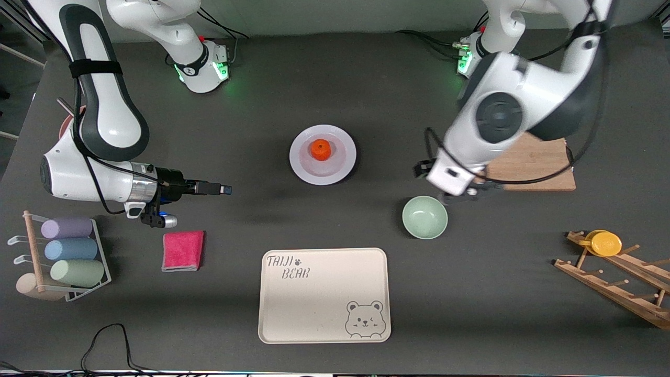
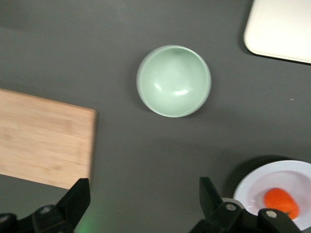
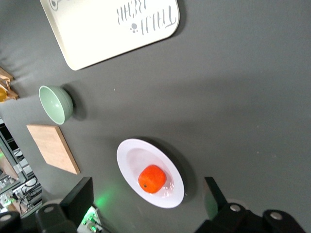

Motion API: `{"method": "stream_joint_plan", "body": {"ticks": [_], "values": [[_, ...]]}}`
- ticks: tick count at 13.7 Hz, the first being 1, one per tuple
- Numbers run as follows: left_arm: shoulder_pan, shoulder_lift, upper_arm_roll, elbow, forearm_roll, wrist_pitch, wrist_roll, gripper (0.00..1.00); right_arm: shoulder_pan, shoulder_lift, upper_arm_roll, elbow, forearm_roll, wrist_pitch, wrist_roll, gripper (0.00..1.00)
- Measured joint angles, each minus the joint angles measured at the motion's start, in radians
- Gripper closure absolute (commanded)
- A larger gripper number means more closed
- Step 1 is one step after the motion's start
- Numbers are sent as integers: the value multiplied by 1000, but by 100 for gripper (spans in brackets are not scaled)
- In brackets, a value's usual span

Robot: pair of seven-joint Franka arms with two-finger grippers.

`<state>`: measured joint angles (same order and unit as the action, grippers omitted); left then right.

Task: Place orange and plate with both arms
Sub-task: 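Release the orange onto the plate and withdraw the left gripper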

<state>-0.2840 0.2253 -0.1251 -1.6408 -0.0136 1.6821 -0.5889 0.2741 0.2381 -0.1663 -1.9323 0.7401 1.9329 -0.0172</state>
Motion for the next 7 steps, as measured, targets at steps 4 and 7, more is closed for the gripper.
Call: {"method": "stream_joint_plan", "body": {"ticks": [4,7], "values": [[4,-58,205,-1,-3,-66,307,0,24,4,6,-35,0,77,-57,0],[63,-94,295,-1,-1,-81,474,0,24,5,5,-43,11,83,-101,0]]}}
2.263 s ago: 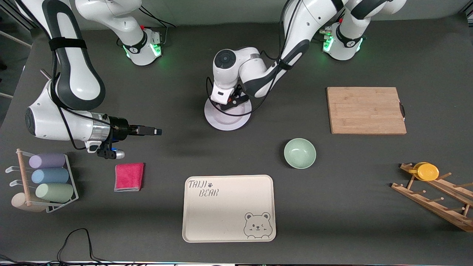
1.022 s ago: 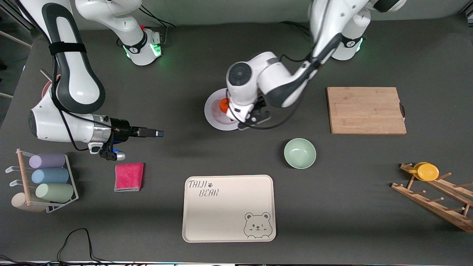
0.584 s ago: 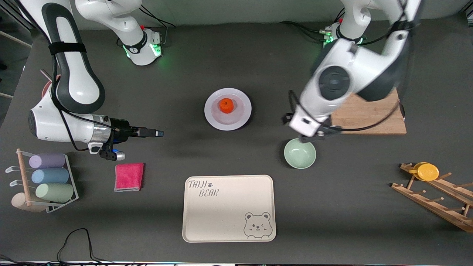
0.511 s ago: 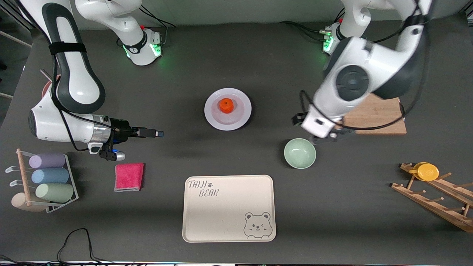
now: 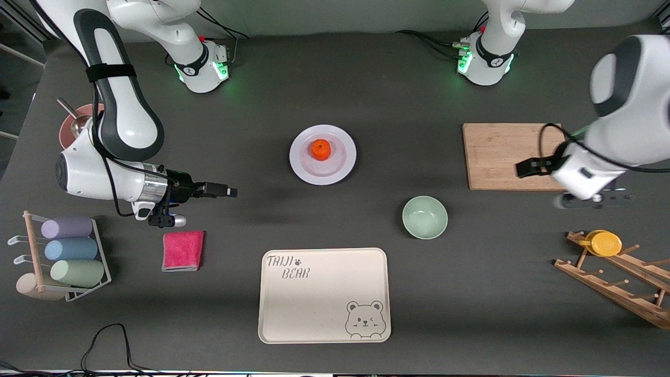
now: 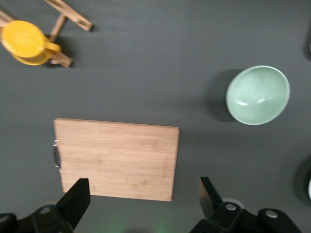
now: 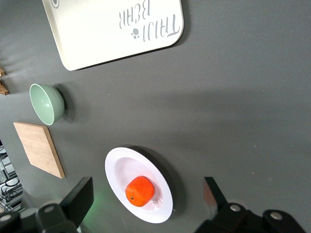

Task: Place orange and plate with both arms
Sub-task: 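Release the orange onto the plate and withdraw the left gripper, then reach the right gripper to the white plate's rim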

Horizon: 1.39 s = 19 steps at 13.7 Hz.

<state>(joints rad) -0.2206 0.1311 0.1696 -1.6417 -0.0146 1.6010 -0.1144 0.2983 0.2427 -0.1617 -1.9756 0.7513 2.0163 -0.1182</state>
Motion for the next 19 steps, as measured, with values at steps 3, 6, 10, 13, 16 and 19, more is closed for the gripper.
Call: {"method": "stream_joint_plan", "body": {"ticks": [3,6,10,13,16,19], "values": [[217,-28,-111,9,34,-60,84,0,2,1,1,-51,159,-2,-161,0],[285,-32,-173,24,81,-110,89,0,1,14,-2,-171,291,6,-383,0],[284,-33,-185,65,120,-139,90,0,24,34,2,-256,425,35,-564,0],[283,-35,-186,93,112,-156,90,0,79,62,28,-313,513,113,-656,0],[271,-32,-201,96,99,-155,90,0,88,83,59,-335,598,125,-730,0],[241,7,-209,93,100,-149,88,0,93,112,91,-342,655,151,-762,0]]}}
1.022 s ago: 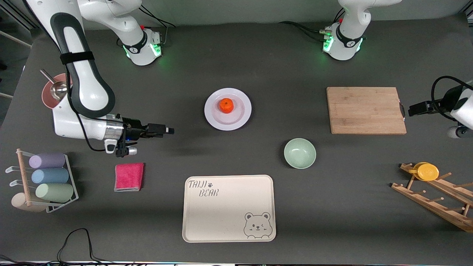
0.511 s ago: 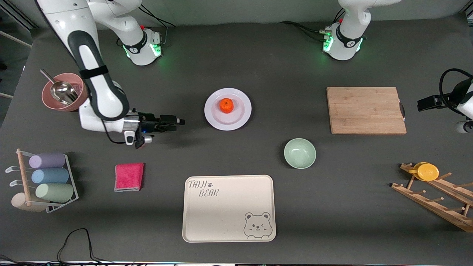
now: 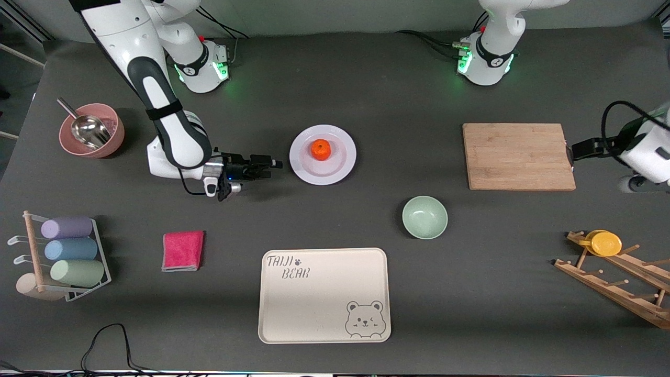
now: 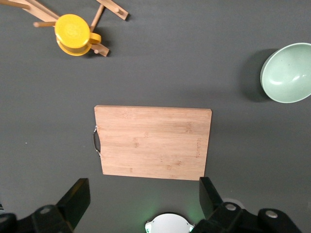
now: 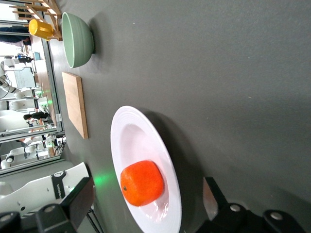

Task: Place orange and plate with both arms
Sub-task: 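Reach the right gripper to the white plate's rim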

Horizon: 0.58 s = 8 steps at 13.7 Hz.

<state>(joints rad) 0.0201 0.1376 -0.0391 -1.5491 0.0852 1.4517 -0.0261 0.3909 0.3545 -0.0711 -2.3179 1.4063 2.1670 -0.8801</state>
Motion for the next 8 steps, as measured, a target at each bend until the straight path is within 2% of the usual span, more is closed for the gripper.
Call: {"method": "stream_joint_plan", "body": {"ticks": [3,8], "values": [[-1,33,3,0,0,15,0,0,16,7,37,-1,40,54,-7,0],[2,50,11,1,1,23,0,0,19,46,44,-21,78,69,-90,0]]}}
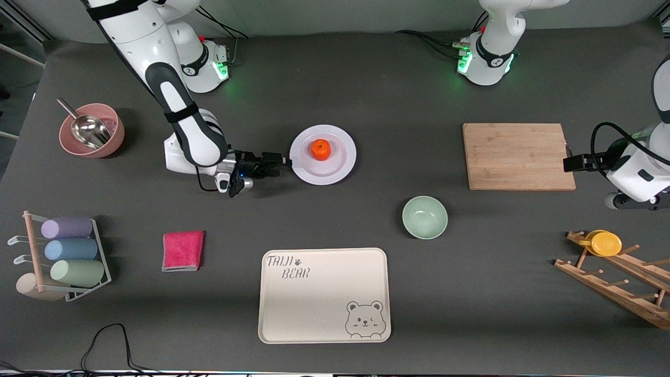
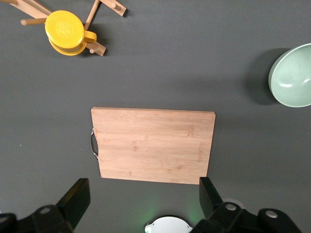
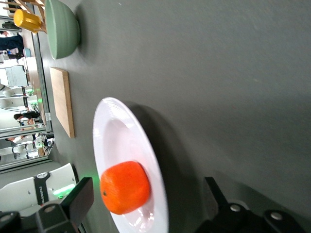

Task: Place orange and plate with both arms
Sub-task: 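Reach the right gripper to the white plate's rim, then grasp the plate rim with the right gripper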

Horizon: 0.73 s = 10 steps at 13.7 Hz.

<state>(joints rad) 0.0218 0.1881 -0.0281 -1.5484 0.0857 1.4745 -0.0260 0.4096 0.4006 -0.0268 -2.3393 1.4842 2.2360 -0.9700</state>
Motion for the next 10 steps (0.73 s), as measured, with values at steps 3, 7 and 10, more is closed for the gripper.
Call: {"method": "stream_joint_plan", "body": {"ticks": [3,7,10], "values": [[1,0,0,0,0,0,0,0,0,7,16,-8,42,0,-19,0],[3,0,2,0,0,0,0,0,1,17,69,-17,100,44,-54,18],[6,0,3,0,0,0,0,0,0,28,73,-18,110,47,-95,43]]}}
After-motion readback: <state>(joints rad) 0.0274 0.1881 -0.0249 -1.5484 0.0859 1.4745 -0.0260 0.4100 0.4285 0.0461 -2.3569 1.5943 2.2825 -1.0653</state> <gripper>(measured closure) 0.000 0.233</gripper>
